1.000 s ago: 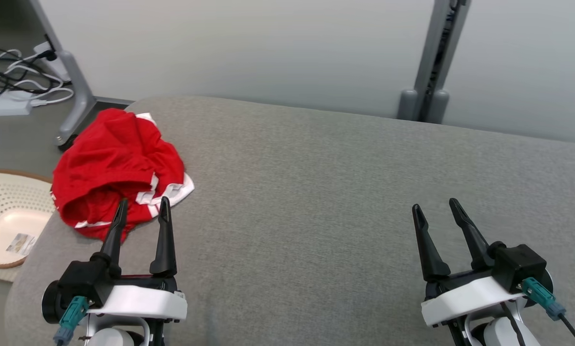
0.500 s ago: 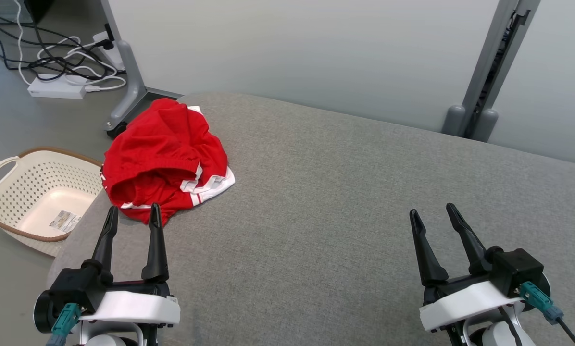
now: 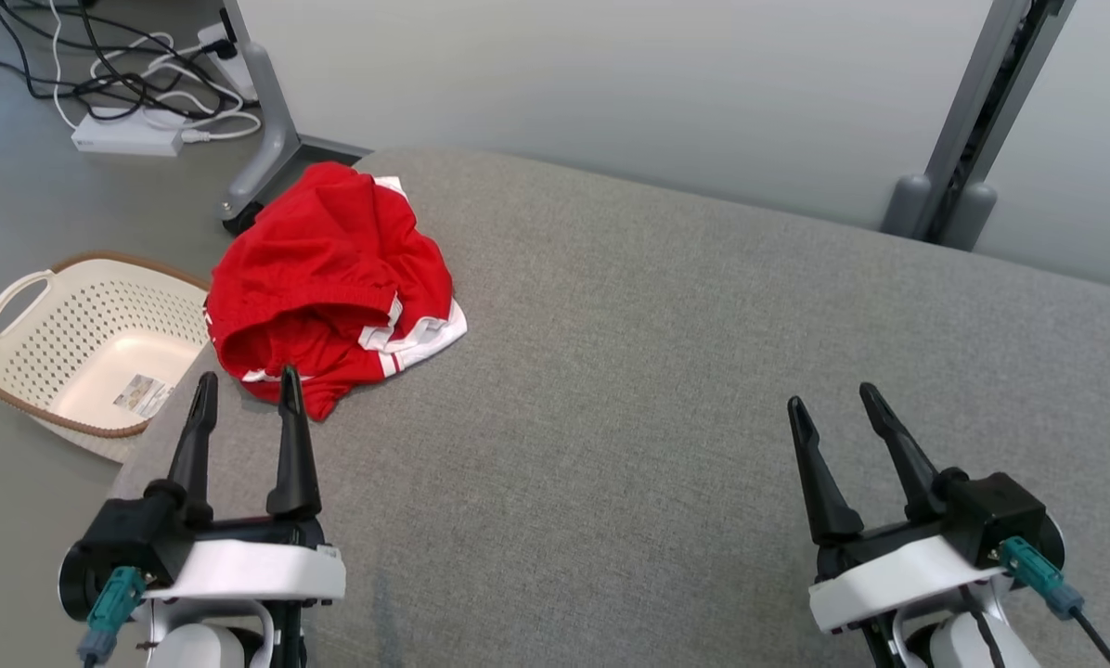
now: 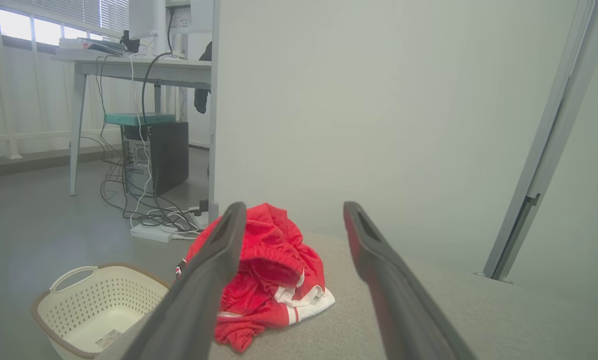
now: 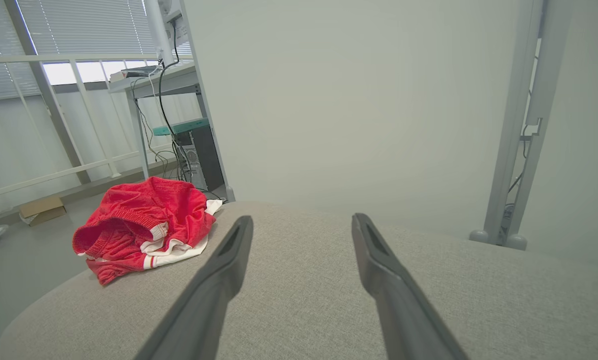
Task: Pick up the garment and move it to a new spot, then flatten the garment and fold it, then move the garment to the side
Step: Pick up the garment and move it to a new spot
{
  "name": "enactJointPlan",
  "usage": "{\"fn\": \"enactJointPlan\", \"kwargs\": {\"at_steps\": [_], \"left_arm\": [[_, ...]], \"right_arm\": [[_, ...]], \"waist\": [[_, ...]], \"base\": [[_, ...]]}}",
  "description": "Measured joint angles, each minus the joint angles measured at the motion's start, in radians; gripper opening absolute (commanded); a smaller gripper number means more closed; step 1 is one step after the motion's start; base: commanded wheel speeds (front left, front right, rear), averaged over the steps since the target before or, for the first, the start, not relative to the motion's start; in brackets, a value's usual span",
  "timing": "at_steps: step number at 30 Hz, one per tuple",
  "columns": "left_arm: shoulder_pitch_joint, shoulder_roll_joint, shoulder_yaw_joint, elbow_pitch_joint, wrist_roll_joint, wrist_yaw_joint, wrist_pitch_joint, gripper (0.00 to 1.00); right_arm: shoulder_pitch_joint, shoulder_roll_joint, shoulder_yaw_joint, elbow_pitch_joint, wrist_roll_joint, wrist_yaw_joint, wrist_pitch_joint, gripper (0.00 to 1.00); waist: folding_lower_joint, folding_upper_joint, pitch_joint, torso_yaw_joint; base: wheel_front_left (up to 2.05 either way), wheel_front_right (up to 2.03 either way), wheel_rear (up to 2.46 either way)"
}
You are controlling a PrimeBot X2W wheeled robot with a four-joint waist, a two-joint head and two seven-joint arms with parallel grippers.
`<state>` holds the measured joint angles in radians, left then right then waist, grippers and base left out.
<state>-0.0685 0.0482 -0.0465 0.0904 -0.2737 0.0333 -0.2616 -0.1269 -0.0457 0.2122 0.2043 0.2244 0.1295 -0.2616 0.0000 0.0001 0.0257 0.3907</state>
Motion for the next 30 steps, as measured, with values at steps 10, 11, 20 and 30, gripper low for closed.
{"fn": "enactJointPlan", "kwargs": {"at_steps": [10, 11, 20, 30], "left_arm": [[-0.134, 0.0, -0.009, 0.014, -0.084, 0.072, 0.0, 1.0], [-0.153, 0.0, -0.005, 0.023, -0.089, 0.075, 0.0, 1.0], [-0.377, 0.0, 0.061, 0.192, -0.097, 0.095, -0.002, 1.0], [-0.684, 0.025, 0.148, 0.552, -0.072, 0.073, -0.002, 1.0]], "right_arm": [[-0.055, -0.079, 0.013, -0.026, -0.034, 0.0, 0.0, 1.0], [-0.057, -0.088, 0.014, -0.028, -0.035, 0.0, 0.0, 1.0], [-0.096, -0.148, 0.019, -0.039, -0.038, 0.0, 0.0, 1.0], [-0.135, -0.184, 0.017, -0.053, -0.038, 0.0, 0.0, 1.0]], "waist": [[0.0, 0.0, 0.138, -0.006], [0.0, 0.0, 0.153, -0.006], [0.0, 0.0, 0.269, -0.013], [0.0, 0.0, 0.357, -0.042]], "base": [[0.0, 0.0, 0.0], [0.0, 0.0, 0.0], [0.0, 0.0, 0.0], [0.0, 0.0, 0.0]]}}
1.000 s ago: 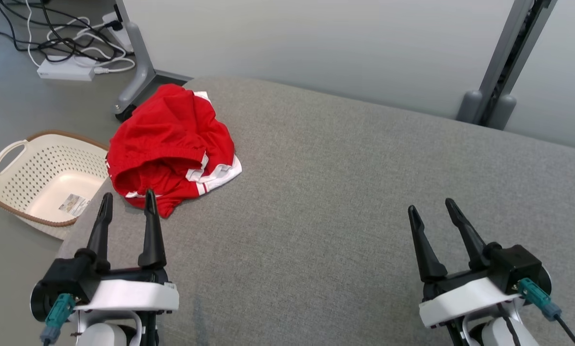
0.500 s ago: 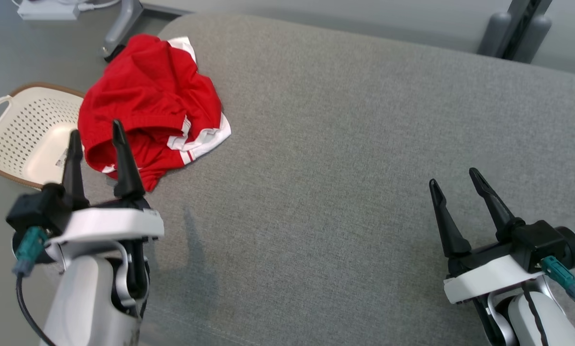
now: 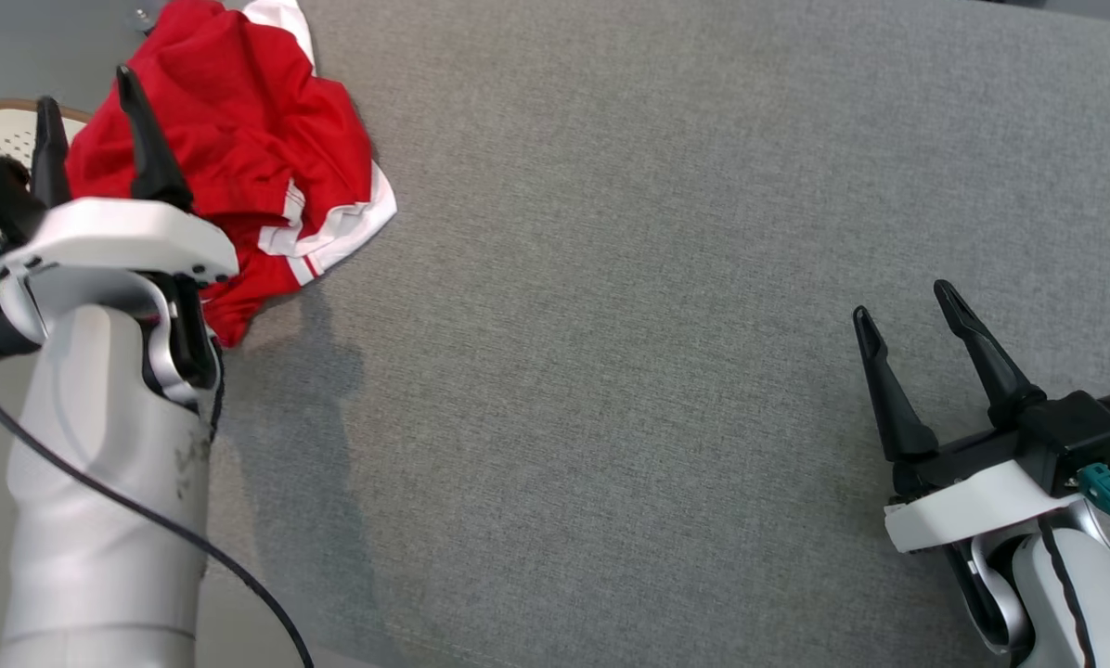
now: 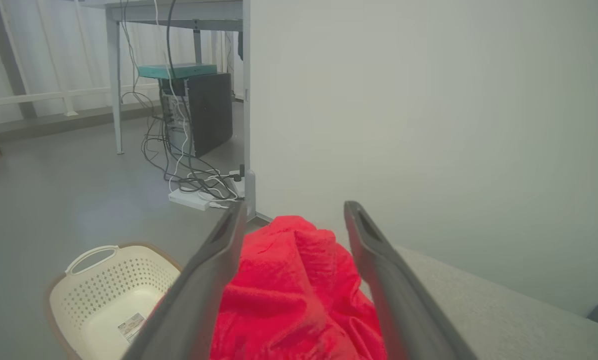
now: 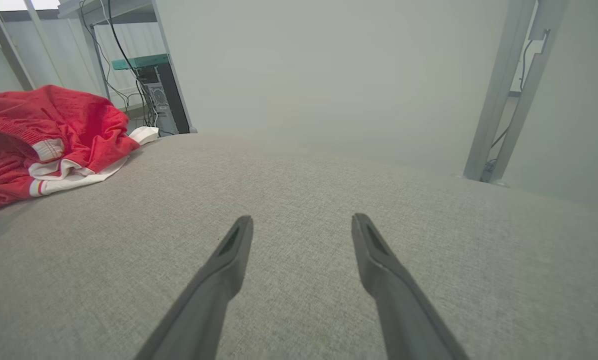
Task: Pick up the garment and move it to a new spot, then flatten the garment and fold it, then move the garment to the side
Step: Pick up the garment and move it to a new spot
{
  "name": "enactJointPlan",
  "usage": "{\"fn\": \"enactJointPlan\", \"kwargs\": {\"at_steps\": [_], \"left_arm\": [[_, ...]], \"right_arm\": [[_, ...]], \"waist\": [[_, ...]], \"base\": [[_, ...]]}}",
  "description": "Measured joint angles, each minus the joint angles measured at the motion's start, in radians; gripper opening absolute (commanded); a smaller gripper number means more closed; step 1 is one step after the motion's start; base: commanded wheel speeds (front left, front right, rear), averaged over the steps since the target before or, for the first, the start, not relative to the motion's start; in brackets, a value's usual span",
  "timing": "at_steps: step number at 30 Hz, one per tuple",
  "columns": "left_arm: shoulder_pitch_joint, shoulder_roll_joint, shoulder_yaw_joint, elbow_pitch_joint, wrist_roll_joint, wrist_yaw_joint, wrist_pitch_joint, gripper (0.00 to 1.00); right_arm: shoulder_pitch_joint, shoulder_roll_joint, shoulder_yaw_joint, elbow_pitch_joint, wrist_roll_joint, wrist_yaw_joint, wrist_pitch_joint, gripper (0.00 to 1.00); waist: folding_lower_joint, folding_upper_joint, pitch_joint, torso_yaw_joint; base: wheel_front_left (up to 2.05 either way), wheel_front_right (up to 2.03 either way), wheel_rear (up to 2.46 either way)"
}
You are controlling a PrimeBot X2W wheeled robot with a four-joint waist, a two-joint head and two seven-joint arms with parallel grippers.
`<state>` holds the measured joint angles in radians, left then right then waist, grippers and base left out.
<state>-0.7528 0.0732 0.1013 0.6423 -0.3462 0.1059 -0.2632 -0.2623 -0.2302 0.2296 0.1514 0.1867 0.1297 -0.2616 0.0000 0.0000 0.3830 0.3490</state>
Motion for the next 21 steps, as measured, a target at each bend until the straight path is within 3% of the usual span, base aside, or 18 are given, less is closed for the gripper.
{"fn": "enactJointPlan", "kwargs": {"at_steps": [10, 14, 21], "left_arm": [[-0.251, 0.096, -0.023, 0.381, 0.005, 0.009, 0.217, 1.0], [-0.309, 0.11, -0.044, 0.477, 0.006, -0.012, 0.321, 1.0], [-0.345, 0.139, -0.063, 0.564, 0.006, -0.06, 0.375, 1.0]], "right_arm": [[-0.019, -0.008, -0.007, -0.006, -0.003, 0.0, 0.0, 1.0], [-0.034, -0.007, -0.003, -0.006, -0.003, 0.0, 0.0, 1.0], [-0.042, 0.005, -0.015, -0.017, -0.004, 0.0, 0.0, 1.0]], "waist": [[0.0, 0.0, 0.051, -0.034], [0.0, 0.0, 0.067, -0.046], [0.0, 0.0, 0.082, -0.066]], "base": [[0.0, 0.0, 0.0], [0.0, 0.0, 0.0], [0.0, 0.0, 0.0]]}}
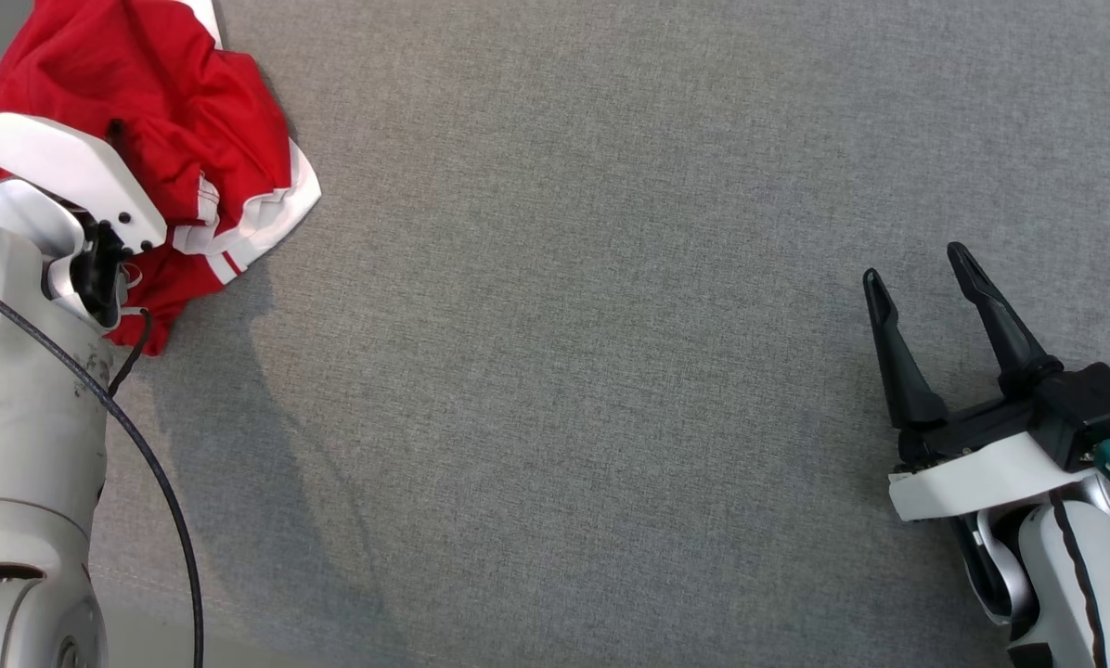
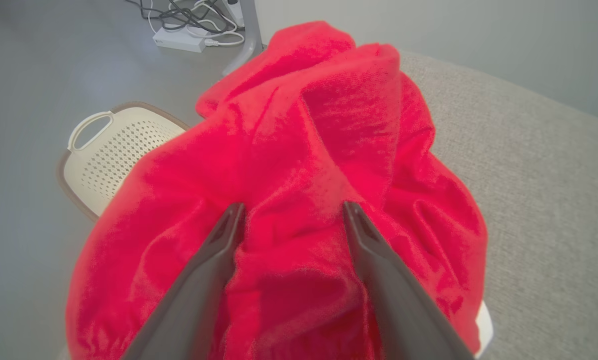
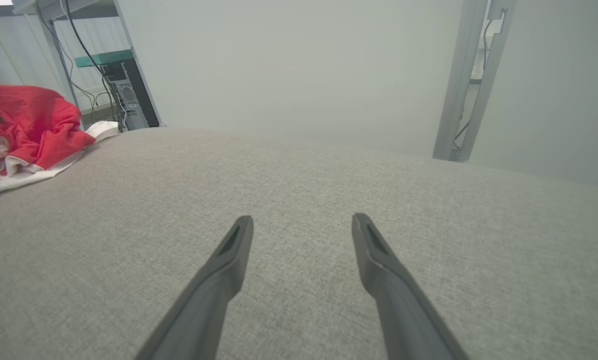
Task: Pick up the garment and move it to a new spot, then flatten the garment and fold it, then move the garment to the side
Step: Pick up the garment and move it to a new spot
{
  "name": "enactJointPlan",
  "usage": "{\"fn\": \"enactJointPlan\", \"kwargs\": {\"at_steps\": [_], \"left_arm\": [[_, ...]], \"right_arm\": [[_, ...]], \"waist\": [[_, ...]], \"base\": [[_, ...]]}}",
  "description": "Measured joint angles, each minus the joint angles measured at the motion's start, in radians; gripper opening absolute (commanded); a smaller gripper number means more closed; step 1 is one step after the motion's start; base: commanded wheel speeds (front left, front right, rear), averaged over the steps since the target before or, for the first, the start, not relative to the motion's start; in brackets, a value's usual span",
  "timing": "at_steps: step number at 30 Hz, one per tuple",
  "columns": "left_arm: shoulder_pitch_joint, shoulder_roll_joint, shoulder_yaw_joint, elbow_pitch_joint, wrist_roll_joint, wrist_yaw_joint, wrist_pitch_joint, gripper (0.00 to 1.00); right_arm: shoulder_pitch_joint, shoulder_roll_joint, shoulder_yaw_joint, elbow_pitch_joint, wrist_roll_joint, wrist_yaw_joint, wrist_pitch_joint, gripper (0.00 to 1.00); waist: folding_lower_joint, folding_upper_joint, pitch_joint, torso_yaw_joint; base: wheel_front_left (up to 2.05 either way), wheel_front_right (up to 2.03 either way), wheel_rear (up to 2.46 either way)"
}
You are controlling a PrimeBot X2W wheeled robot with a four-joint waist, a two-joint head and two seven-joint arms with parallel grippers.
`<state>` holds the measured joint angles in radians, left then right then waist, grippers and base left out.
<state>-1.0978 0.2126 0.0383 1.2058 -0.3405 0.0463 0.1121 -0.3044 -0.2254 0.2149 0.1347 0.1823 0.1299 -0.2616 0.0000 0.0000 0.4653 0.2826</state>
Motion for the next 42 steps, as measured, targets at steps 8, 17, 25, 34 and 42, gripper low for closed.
{"fn": "enactJointPlan", "kwargs": {"at_steps": [8, 17, 25, 34, 42], "left_arm": [[0.006, 0.025, -0.013, 0.039, -0.003, -0.02, 0.028, 1.0], [0.021, 0.026, -0.008, 0.035, -0.024, -0.04, -0.077, 0.0], [0.042, 0.035, 0.0, 0.001, -0.034, -0.056, -0.277, 0.0], [0.078, 0.039, -0.019, -0.065, -0.02, -0.067, -0.363, 0.0], [0.127, 0.056, -0.02, -0.261, 0.006, -0.076, -0.373, 0.0]], "right_arm": [[-0.006, 0.008, -0.007, -0.015, 0.001, 0.0, 0.0, 1.0], [-0.013, 0.012, -0.007, -0.014, 0.004, 0.0, 0.0, 1.0], [-0.013, 0.029, -0.004, -0.001, 0.011, 0.0, 0.0, 1.0], [0.007, 0.058, 0.002, 0.009, 0.017, 0.0, 0.0, 1.0], [0.034, 0.083, 0.007, 0.023, 0.021, 0.0, 0.0, 1.0]], "waist": [[0.0, 0.0, 0.007, -0.014], [0.0, 0.0, -0.002, -0.017], [0.0, 0.0, -0.042, -0.021], [0.0, 0.0, -0.112, -0.033], [0.0, 0.0, -0.185, -0.056]], "base": [[0.0, 0.0, 0.0], [0.0, 0.0, 0.0], [0.0, 0.0, 0.0], [0.0, 0.0, 0.0], [0.0, 0.0, 0.0]]}}
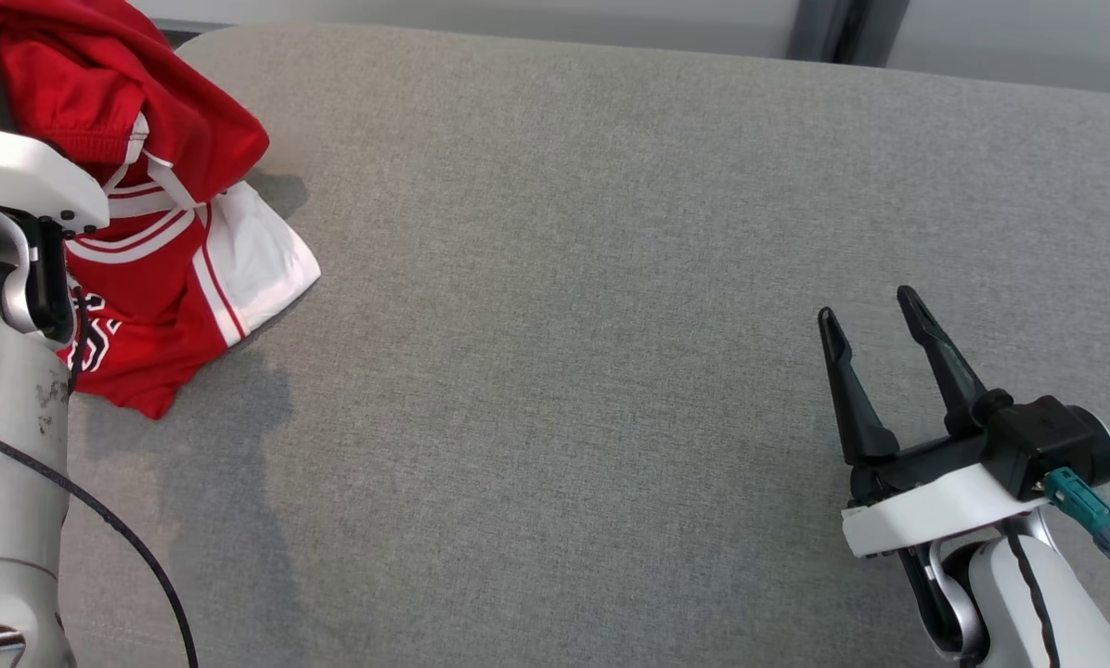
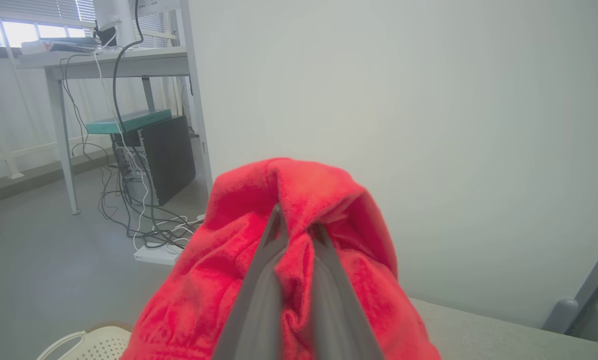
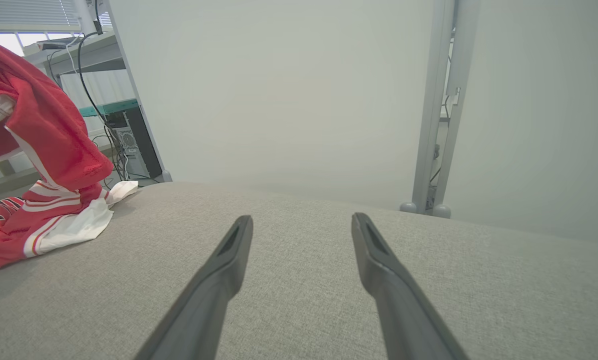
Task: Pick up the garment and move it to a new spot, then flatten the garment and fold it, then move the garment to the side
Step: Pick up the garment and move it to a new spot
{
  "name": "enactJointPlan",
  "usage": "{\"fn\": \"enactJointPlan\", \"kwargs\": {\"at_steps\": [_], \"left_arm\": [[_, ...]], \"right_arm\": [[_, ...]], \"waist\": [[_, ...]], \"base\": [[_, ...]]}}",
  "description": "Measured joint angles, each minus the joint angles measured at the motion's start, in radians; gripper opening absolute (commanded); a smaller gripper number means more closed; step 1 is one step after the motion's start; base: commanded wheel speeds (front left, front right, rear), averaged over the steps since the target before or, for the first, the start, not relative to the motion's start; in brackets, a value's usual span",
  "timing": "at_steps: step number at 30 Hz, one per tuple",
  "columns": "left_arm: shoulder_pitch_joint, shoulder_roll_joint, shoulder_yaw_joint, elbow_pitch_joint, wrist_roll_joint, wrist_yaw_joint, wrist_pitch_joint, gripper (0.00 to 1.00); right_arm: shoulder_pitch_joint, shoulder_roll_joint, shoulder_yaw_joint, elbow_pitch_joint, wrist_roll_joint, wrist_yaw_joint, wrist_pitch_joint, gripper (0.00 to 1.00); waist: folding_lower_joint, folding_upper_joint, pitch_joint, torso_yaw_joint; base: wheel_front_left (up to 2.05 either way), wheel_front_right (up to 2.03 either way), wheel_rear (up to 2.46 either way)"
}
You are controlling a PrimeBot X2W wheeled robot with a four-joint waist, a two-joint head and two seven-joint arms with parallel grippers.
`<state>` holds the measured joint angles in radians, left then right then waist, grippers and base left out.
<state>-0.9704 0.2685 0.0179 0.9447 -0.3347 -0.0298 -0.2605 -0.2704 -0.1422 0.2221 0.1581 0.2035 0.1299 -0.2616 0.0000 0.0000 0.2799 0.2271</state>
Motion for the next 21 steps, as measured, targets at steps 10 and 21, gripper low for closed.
{"fn": "enactJointPlan", "kwargs": {"at_steps": [10, 21], "left_arm": [[0.103, -0.007, -0.036, -0.208, 0.025, -0.015, 0.03, 0.0], [0.189, -0.051, -0.123, -0.46, 0.036, -0.017, 0.181, 0.0]], "right_arm": [[0.037, 0.043, -0.015, -0.003, 0.007, 0.0, 0.0, 1.0], [0.046, 0.07, -0.035, -0.029, 0.009, 0.0, 0.0, 1.0]], "waist": [[0.0, 0.0, -0.084, -0.092], [0.0, 0.0, -0.135, -0.253]], "base": [[0.0, 0.0, 0.0], [0.0, 0.0, 0.0]]}}
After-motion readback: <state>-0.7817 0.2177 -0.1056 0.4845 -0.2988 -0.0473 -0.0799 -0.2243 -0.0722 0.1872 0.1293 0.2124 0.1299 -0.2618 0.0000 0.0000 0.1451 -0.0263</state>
